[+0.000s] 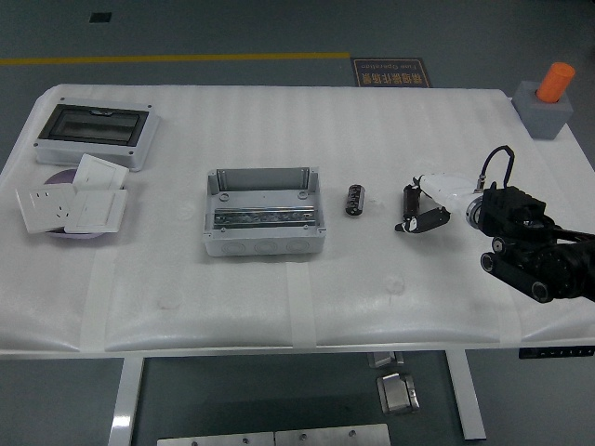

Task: Pick up the battery,place it into the box

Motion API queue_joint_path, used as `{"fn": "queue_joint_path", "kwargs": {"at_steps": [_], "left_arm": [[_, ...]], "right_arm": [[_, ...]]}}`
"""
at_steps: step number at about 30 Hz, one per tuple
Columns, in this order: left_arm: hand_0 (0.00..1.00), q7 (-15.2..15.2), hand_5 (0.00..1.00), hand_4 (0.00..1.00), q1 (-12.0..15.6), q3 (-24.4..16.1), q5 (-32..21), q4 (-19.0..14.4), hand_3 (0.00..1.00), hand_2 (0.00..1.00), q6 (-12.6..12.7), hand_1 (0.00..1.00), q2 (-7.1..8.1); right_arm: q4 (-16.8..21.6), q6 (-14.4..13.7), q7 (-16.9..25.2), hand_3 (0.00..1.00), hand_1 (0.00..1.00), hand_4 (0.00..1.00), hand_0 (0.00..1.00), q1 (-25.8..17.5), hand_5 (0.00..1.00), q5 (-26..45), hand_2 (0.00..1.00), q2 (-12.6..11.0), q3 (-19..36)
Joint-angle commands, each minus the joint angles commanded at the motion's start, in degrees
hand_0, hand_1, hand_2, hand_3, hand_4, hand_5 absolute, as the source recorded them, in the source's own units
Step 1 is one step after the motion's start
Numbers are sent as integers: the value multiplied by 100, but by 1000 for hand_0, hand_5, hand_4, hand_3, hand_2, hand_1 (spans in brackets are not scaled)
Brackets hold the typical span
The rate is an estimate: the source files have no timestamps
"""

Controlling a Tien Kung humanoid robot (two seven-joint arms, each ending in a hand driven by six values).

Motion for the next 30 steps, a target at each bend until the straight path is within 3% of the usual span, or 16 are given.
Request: {"fn": "queue_joint_path", "kwargs": {"at_steps": [16, 25, 30], "left_arm": [[618, -40, 92, 529, -10, 95, -100, 0, 523, 412, 22, 620, -10], [618, -23, 96, 527, 11, 28, -46, 0, 524, 414, 30, 621, -18], [618, -9, 103, 529, 31, 5, -41, 0, 524, 417, 31, 622, -32]], "right_arm": [[191, -206, 103, 659, 640, 652, 518, 2, 290, 1, 628, -35, 25], [1179, -334, -62, 658, 637, 651, 512, -140, 290, -568, 625, -289, 937], [1865, -448, -123, 656, 631, 648, 505, -422, 293, -619, 621, -169, 1646]]}}
